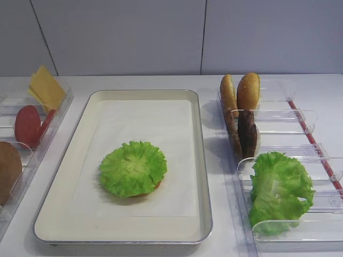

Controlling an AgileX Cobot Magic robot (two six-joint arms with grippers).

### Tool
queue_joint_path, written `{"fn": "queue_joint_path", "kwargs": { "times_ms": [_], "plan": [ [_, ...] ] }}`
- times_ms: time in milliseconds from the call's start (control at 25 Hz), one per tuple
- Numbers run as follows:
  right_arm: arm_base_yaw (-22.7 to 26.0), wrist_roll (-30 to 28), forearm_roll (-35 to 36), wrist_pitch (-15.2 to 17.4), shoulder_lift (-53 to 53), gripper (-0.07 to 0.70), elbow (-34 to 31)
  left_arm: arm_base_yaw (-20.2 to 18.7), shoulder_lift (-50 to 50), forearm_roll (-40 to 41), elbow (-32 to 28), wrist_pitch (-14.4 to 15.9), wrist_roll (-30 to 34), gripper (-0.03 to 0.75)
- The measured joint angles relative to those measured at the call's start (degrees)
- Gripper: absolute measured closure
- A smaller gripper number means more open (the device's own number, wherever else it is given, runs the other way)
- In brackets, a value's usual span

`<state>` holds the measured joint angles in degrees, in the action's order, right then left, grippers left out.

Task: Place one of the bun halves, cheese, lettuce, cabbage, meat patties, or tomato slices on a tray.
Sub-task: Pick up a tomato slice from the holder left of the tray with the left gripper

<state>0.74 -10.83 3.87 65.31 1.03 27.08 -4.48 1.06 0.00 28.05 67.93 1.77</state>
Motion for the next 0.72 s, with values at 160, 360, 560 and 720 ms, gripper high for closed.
{"fn": "queue_joint_path", "kwargs": {
  "times_ms": [160, 360, 560, 720],
  "plan": [
    [0.0, 0.0, 0.0, 0.0, 0.0, 0.227, 0.0, 0.0, 0.0, 0.0, 0.0, 0.0, 0.0, 0.423],
    [0.0, 0.0, 0.0, 0.0, 0.0, 0.227, 0.0, 0.0, 0.0, 0.0, 0.0, 0.0, 0.0, 0.423],
    [0.0, 0.0, 0.0, 0.0, 0.0, 0.227, 0.0, 0.0, 0.0, 0.0, 0.0, 0.0, 0.0, 0.423],
    [0.0, 0.0, 0.0, 0.0, 0.0, 0.227, 0.0, 0.0, 0.0, 0.0, 0.0, 0.0, 0.0, 0.423]
  ]
}}
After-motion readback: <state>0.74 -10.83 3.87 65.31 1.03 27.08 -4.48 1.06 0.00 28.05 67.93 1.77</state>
